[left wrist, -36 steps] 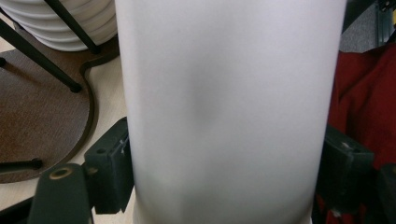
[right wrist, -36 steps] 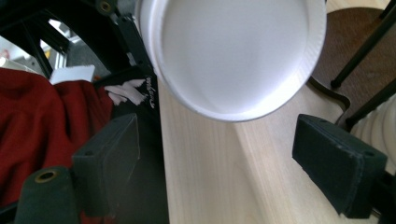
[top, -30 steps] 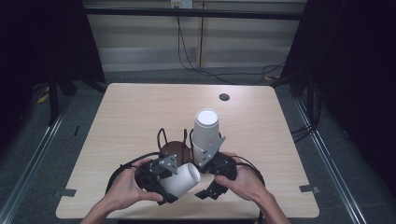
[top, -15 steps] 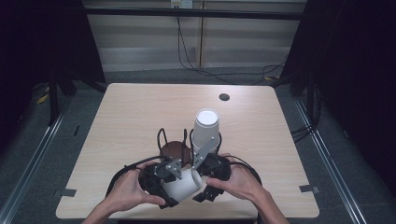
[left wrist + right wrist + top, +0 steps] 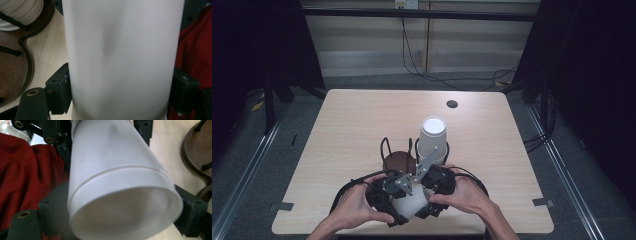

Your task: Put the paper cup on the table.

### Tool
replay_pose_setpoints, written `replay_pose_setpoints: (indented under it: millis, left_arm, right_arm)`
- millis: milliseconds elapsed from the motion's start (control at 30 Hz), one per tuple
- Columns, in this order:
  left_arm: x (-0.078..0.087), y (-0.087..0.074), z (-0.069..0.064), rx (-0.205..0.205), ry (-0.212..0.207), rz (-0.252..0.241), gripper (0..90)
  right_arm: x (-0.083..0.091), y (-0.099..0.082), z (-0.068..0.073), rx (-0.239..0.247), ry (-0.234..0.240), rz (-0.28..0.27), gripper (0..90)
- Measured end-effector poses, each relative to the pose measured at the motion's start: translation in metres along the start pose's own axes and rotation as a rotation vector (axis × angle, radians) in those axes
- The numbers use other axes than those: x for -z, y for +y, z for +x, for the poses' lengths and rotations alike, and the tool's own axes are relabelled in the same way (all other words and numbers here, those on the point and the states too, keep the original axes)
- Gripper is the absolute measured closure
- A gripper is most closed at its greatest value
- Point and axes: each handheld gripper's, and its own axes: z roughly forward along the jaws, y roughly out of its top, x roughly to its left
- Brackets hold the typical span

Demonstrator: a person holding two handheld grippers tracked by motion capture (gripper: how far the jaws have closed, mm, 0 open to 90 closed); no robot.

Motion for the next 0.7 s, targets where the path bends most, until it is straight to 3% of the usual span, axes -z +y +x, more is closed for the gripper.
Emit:
replay_pose_setpoints:
  millis: [67, 100, 200, 233, 300, 333, 433, 700]
  left_arm:
    - [-0.0012, 0.0006, -0.0022, 0.019, -0.006, -0.022, 20.9]
    - [-0.0007, 0.0012, -0.0012, -0.001, -0.008, -0.010, 20.9]
    - [-0.0019, 0.0008, -0.0016, 0.015, -0.004, -0.023, 20.8]
    - [-0.0024, 0.0003, -0.0015, 0.016, -0.026, -0.030, 20.7]
    - [-0.0029, -0.0002, -0.0027, 0.023, -0.028, -0.030, 20.7]
    - [-0.0025, 0.0000, -0.0017, 0.002, -0.025, -0.024, 20.7]
    - [-0.0029, -0.0003, -0.0024, 0.006, -0.033, -0.026, 20.6]
    - [-0.0026, -0.0022, -0.0010, 0.005, -0.010, -0.075, 17.4]
  right_arm:
    - [-0.0001, -0.0001, -0.0002, 0.001, 0.007, -0.001, 16.6]
    - [-0.0001, -0.0001, -0.0002, 0.001, 0.007, -0.001, 16.6]
    - [-0.0010, 0.0001, 0.0011, -0.004, 0.014, 0.005, 19.5]
    - [-0.0014, 0.0000, 0.0012, -0.002, 0.023, 0.003, 22.6]
    - [-0.0016, -0.0001, 0.0011, 0.014, 0.030, -0.007, 23.7]
    - [-0.0011, -0.0001, 0.0014, 0.015, 0.036, -0.004, 24.1]
    - [-0.0008, 0.0000, 0.0021, 0.018, 0.042, -0.004, 24.7]
    - [0.0023, -0.0023, -0.0001, 0.021, 0.032, -0.022, 25.6]
